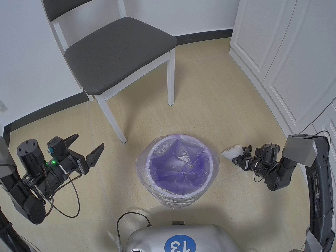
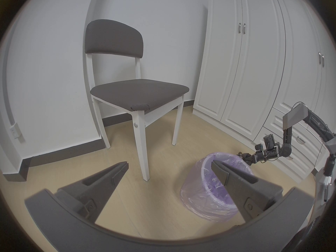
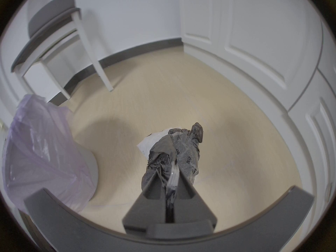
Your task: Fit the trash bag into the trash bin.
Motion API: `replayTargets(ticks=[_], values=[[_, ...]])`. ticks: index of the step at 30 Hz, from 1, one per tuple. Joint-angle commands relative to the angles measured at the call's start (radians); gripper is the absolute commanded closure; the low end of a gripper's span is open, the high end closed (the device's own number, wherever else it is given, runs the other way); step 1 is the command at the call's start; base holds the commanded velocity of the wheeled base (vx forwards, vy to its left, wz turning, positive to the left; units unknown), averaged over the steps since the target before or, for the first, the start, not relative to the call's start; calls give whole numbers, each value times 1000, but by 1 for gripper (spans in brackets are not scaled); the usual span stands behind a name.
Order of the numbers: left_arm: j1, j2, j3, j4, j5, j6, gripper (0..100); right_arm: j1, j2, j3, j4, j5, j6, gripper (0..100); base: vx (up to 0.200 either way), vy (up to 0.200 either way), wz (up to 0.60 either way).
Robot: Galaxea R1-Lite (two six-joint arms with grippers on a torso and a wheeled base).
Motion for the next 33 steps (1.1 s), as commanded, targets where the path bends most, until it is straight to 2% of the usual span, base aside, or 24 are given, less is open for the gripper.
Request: replayTargets(ticks=[1,8,12,17,19,22,33], values=[[-6,-36,5,-18,1,1,0,6,18,119,-131,44,-109,100,0,0,0],[-22,-79,6,-18,-1,16,0,28,-25,76,-30,90,-157,100,0,0,0],[-55,-99,16,-18,-1,14,0,31,-77,50,28,157,-171,100,0,0,0],[-106,-109,29,-18,1,14,0,66,-175,36,117,159,-195,100,0,0,0],[-112,-134,35,-18,1,14,0,69,-238,24,211,159,-237,100,0,0,0],[-111,-168,35,-18,1,14,0,69,-318,25,265,167,-284,100,0,0,0],[-112,-240,48,-18,-8,14,0,131,-570,64,367,176,-295,100,0,0,0]])
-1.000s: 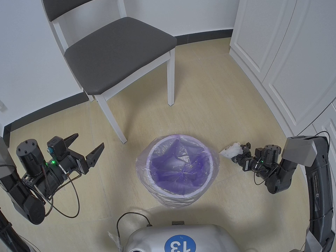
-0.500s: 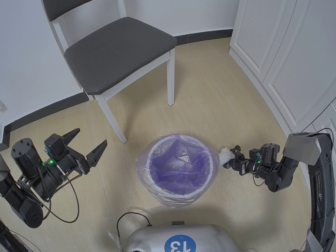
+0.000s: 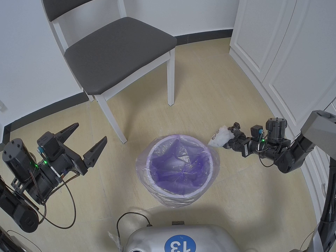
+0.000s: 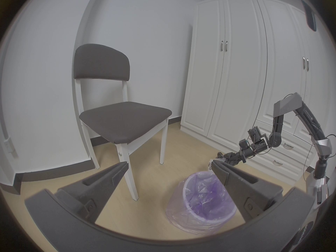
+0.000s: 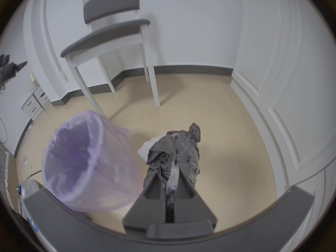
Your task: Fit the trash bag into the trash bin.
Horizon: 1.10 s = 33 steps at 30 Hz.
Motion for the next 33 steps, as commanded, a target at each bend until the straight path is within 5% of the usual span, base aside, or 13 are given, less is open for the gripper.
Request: replayTargets(ticks=[1,9,21,28,33], values=[[-2,-51,8,-18,-5,0,0,43,-168,28,29,3,-5,100,0,0,0],[-2,-44,16,-18,-5,-1,0,130,-332,101,43,-12,-3,100,0,0,0],[-36,27,29,-18,1,0,0,391,-500,350,41,-16,17,100,0,0,0],[-23,10,43,-18,-1,3,0,425,-411,270,58,-16,18,100,0,0,0],[15,4,43,-18,-5,68,0,425,-388,129,236,-14,38,100,0,0,0]])
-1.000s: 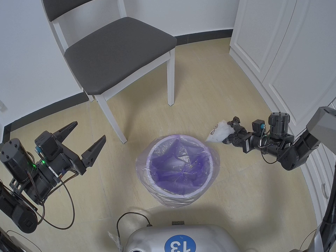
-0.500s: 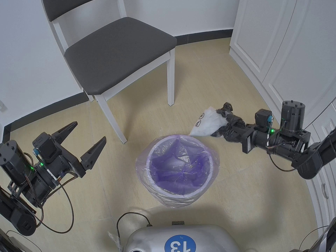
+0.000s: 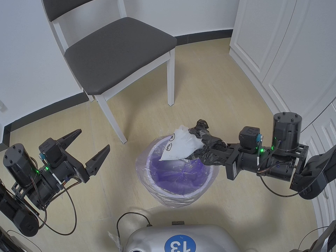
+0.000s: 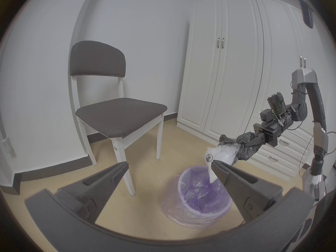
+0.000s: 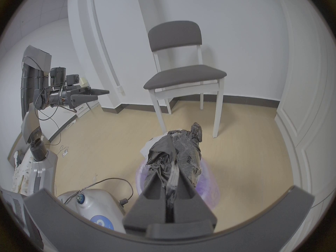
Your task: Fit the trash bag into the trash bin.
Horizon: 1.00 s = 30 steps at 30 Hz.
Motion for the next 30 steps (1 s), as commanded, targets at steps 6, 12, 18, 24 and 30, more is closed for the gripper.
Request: replayTargets(ticks=[6,12,18,24,30], values=[[30,-47,20,-18,-36,110,0,6,109,-359,406,1,66,100,0,0,0],[25,-129,37,-18,-82,111,0,16,179,-403,463,-19,64,100,0,0,0],[25,-148,-3,-18,-87,105,0,29,233,-459,541,-82,52,100,0,0,0],[27,-171,-6,-18,-87,105,0,29,262,-542,641,-110,52,100,0,0,0],[28,-194,-4,-18,-87,110,0,29,347,-586,643,-117,47,100,0,0,0]])
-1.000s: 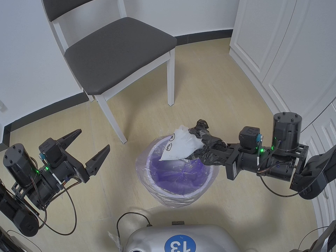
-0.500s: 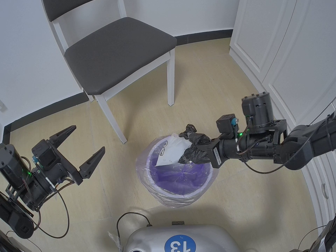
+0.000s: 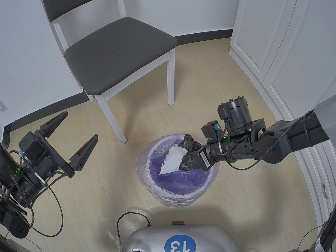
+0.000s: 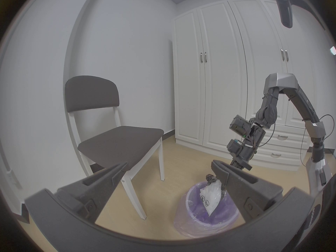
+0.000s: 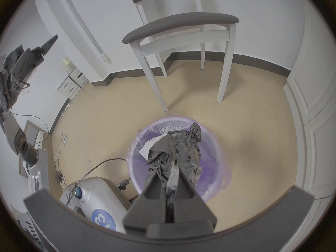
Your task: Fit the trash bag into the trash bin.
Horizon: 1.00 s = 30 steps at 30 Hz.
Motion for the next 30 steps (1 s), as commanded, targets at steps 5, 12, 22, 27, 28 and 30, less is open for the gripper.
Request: replayTargets(ticks=[5,12,22,27,28,30], values=[[10,-26,0,-18,0,1,0,-9,127,-54,0,-4,-21,100,0,0,0],[8,-9,0,-18,0,3,0,-33,189,-115,25,-4,-39,100,0,0,0],[8,16,4,-18,0,7,0,-42,350,-259,68,-4,-41,100,0,0,0],[10,22,2,-18,0,7,0,-44,403,-311,72,-6,-41,100,0,0,0],[10,25,4,-18,0,7,0,-47,422,-328,74,-6,-41,100,0,0,0],[10,27,4,-18,0,9,0,-50,436,-340,75,-14,-41,100,0,0,0]])
